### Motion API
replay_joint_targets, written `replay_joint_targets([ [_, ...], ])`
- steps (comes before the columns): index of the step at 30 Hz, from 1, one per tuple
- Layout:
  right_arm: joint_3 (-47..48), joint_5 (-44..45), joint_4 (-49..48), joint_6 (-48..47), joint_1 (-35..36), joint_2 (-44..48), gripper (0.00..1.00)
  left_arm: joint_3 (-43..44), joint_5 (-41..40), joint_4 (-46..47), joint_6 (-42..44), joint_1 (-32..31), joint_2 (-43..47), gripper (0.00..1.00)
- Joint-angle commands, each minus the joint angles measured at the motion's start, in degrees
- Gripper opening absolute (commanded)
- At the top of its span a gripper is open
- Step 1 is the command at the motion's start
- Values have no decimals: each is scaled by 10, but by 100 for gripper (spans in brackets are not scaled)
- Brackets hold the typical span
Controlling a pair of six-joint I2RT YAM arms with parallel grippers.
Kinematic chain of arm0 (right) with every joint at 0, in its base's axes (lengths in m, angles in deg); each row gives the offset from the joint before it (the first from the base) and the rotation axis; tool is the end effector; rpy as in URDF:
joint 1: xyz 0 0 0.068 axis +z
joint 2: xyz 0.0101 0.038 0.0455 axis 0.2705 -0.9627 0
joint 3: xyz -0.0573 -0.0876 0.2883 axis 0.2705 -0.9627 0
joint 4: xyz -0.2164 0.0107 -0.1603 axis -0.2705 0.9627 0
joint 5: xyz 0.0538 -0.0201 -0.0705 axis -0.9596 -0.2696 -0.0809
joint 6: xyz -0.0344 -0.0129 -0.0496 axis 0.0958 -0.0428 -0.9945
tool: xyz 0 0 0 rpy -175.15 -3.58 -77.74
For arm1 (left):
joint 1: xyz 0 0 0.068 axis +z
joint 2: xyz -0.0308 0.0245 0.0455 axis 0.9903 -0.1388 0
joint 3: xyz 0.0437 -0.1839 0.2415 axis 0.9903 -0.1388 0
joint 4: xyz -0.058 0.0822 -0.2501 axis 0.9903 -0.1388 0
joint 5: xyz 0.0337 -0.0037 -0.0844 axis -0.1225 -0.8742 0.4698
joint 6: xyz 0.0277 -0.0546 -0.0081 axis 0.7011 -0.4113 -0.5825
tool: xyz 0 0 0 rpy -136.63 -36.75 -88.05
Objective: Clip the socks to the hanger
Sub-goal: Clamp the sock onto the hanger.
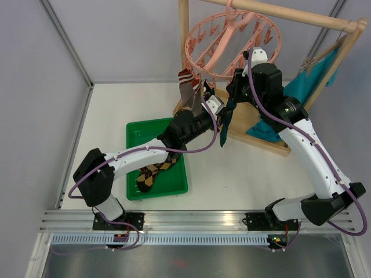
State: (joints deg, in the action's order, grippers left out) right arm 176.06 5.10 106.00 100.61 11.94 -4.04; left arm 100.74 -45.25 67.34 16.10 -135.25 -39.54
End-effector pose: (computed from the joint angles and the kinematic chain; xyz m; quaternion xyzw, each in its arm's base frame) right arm 0.2697 0.1330 0.4971 -0.0536 0.8129 0.1441 0.5618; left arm 0.2438 -0.3309 0.3776 0.3265 0.5498 -0.3376 0.6907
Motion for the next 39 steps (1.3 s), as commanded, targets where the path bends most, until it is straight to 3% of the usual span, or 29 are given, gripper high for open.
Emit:
replay_joint_targets([
  [1, 6, 12, 16, -3, 2, 12, 0, 24, -1, 17, 17, -4, 3, 2],
  [39, -9, 14, 15, -11, 3, 16, 0, 45, -9, -3, 34, -5, 32, 2],
])
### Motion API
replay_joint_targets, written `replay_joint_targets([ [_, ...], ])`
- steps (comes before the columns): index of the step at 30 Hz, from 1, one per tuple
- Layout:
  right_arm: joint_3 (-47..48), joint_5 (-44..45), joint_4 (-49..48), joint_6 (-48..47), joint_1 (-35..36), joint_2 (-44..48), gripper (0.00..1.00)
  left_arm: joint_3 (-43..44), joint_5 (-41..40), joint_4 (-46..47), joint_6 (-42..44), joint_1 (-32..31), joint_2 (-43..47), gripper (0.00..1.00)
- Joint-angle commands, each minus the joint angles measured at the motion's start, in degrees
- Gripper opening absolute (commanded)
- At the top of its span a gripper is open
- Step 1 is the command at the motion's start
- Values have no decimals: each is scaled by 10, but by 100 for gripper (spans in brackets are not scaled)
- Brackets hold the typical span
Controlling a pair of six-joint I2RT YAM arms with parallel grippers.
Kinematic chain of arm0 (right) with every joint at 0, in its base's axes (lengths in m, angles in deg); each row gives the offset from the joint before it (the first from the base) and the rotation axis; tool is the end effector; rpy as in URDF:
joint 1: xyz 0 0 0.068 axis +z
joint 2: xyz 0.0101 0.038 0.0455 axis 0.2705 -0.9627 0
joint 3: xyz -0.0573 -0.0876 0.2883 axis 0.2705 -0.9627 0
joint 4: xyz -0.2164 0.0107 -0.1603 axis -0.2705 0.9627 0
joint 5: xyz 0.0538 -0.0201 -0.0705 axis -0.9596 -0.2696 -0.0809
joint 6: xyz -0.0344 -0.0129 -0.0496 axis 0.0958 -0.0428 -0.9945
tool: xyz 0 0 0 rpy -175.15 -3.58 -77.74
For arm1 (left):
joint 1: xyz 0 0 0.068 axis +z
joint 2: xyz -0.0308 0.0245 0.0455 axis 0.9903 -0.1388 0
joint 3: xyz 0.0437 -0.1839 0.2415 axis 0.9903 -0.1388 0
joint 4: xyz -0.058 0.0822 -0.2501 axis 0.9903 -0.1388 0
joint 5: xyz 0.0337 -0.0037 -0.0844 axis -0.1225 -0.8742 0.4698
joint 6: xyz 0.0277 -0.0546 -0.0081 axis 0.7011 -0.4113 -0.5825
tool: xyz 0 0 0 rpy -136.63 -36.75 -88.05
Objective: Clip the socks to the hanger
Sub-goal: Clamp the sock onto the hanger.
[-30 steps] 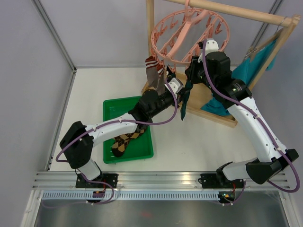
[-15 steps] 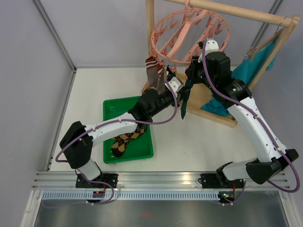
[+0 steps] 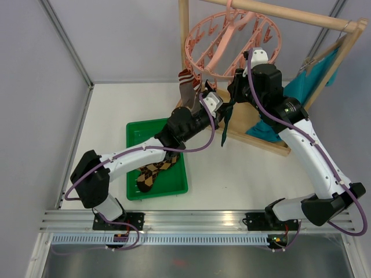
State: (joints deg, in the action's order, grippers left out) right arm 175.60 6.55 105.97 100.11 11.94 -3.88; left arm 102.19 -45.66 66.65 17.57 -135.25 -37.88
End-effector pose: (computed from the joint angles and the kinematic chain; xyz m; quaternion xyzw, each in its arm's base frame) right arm 0.2698 0.1317 0.4953 -0.0502 0.8140 0.1310 0.5637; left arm 0.2399 -0.3251 0.3969 0.3234 0.5326 -0.3317 0.7084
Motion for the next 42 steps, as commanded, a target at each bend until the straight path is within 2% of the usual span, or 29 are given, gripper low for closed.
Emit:
replay_joint_targets([
  [1, -5, 0, 16, -7, 2, 14, 0, 36, -8, -1, 18, -5, 11, 2],
  [11, -3, 1, 20, -9, 3, 16, 1, 43, -17, -5, 16, -5, 2, 2],
  [12, -4, 2, 20, -6, 2, 16, 10, 42, -18, -7, 16, -4, 4, 2],
  [14, 0, 2, 22, -6, 3, 19, 20, 42, -25, -11, 16, -5, 4, 2],
  [15, 1, 1, 23, -2, 2, 19, 34, 42, -28, -13, 15, -5, 4, 2],
  [17, 4, -4, 24, -1, 2, 23, 45, 40, -51, -14, 10, -5, 4, 2],
  [18, 7, -5, 25, 0, 2, 25, 55, 41, -56, -18, 8, -5, 3, 2],
  [21, 11, -9, 28, 1, 3, 31, 65, 43, -66, -25, 3, -5, 4, 3],
  [22, 12, -11, 29, 2, 2, 33, 66, 42, -73, -25, 0, -4, 5, 6],
  [26, 16, -19, 33, 6, 2, 46, 69, 41, -90, -40, -13, -5, 17, 26],
  [27, 16, -21, 33, 7, 3, 49, 70, 37, -91, -42, -13, -5, 20, 31],
  [28, 15, -22, 33, 7, 2, 56, 70, 38, -91, -51, -14, -5, 26, 42],
  [30, 11, -22, 32, 9, 2, 62, 72, 36, -92, -61, -15, -5, 30, 50],
  [34, -7, -22, 31, 9, 2, 82, 74, 17, -101, -84, -40, -5, 58, 59],
  [37, -27, -16, 25, 7, 2, 102, 80, -14, -119, -101, -67, -5, 107, 61],
  [39, -39, -14, 22, 8, 2, 115, 89, -24, -145, -156, -82, -4, 153, 62],
  [40, -55, -14, 16, 8, 3, 128, 98, -24, -153, -185, -98, -5, 169, 63],
  [42, -70, -13, 12, 10, 2, 142, 98, -19, -188, -278, -111, -5, 212, 64],
])
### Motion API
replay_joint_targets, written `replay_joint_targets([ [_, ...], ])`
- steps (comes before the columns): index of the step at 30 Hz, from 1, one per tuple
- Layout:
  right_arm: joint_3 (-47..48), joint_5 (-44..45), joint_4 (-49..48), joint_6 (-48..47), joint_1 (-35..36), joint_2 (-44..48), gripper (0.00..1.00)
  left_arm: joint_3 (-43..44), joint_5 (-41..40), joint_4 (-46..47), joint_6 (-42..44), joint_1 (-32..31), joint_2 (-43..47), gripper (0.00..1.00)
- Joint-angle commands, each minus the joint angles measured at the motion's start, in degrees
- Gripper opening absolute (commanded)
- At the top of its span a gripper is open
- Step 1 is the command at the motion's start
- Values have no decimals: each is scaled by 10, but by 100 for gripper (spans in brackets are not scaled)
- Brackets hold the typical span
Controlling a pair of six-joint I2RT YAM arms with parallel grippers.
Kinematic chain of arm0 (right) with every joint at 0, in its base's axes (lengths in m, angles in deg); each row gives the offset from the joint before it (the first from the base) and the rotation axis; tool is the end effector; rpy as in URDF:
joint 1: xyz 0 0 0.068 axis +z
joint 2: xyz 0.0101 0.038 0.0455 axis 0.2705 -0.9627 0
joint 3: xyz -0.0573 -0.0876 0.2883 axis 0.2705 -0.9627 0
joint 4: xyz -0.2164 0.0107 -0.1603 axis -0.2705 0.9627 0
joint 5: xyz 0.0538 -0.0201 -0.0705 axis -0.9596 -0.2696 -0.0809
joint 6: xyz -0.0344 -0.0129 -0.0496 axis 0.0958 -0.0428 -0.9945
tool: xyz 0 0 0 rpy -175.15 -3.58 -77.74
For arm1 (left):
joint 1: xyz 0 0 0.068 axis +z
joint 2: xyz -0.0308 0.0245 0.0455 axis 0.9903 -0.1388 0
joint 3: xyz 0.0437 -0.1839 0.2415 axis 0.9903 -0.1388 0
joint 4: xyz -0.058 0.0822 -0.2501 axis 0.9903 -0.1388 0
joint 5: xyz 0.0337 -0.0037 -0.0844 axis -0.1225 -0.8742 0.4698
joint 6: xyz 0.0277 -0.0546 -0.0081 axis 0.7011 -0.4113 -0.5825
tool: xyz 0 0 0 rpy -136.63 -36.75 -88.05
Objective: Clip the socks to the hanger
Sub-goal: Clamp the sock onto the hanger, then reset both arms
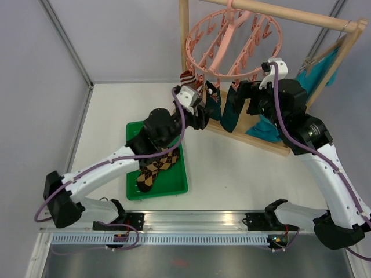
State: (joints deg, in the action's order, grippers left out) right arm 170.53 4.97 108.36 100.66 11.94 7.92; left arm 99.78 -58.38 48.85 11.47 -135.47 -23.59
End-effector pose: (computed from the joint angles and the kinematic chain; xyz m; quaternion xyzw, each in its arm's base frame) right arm 0.2050 0.0992 0.5113 -0.0492 0.7923 0.1568 0.5876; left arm 0.2057 -0.2642 0.4315 0.2372 0.6193 -0.2895 0.6902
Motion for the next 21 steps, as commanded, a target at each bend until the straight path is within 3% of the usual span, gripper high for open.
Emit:
replay_joint_targets([
  [1, -36, -2, -15, 5, 3, 36, 98, 5, -76, -129, -64, -2, 83, 64],
  [9, -116, -14, -36, 20, 3, 75, 98, -23, -152, -361, -111, 4, 237, 69],
  [21, -206, -36, -82, 40, 2, 117, 98, -67, -173, -437, -118, 7, 330, 73],
])
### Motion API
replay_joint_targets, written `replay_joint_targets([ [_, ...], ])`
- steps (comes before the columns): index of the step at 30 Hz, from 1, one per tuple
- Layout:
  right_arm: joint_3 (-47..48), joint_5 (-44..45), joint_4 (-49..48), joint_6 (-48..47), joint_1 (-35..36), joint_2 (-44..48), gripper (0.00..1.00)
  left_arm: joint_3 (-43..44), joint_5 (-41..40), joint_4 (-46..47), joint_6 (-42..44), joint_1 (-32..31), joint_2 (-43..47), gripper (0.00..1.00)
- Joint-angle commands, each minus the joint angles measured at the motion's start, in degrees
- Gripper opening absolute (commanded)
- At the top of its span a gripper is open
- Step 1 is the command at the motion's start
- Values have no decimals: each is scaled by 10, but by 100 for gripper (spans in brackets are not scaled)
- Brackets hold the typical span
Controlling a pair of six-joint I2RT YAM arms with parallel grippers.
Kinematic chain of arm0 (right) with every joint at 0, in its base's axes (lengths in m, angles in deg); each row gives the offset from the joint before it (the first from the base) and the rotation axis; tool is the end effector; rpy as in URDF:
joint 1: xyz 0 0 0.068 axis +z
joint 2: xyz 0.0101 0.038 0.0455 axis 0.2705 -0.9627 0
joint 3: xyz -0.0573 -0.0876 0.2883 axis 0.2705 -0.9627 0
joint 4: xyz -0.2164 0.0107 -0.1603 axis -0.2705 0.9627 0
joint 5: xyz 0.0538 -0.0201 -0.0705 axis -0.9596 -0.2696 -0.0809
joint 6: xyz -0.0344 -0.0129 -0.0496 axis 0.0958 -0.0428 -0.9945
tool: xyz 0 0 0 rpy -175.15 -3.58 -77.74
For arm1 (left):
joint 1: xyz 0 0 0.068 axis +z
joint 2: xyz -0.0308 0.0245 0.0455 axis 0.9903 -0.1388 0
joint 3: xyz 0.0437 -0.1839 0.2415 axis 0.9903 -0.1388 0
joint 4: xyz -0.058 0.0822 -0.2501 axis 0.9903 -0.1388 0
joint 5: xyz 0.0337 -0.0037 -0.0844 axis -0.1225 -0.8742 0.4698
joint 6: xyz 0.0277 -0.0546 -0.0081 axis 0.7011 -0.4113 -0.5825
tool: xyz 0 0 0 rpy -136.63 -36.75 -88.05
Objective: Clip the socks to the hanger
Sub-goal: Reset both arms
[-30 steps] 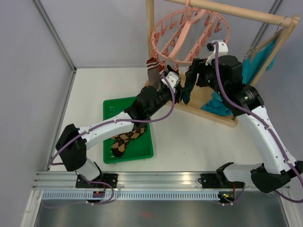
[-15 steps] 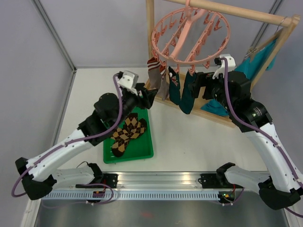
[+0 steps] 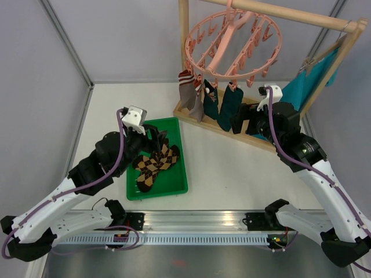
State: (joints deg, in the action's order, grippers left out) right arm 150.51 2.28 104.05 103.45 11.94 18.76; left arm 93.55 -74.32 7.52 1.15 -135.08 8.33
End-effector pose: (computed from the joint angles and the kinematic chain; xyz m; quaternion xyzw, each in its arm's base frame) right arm 0.1771 0.0871 0.4389 -0.0484 0.8179 0.1745 0.5462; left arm 0.1094 -0.1119 0.4328 0.1309 0.7420 -0.1944 0.6282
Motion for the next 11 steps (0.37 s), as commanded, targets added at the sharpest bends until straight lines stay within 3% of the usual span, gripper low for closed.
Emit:
replay_joint_targets([
  [1, -6, -10, -40, 11, 2, 8, 98, -9, -13, -21, -14, 3, 14, 73],
  [11, -21, -3, -56, 7, 2, 19, 98, -9, 3, -14, -10, 3, 9, 74],
])
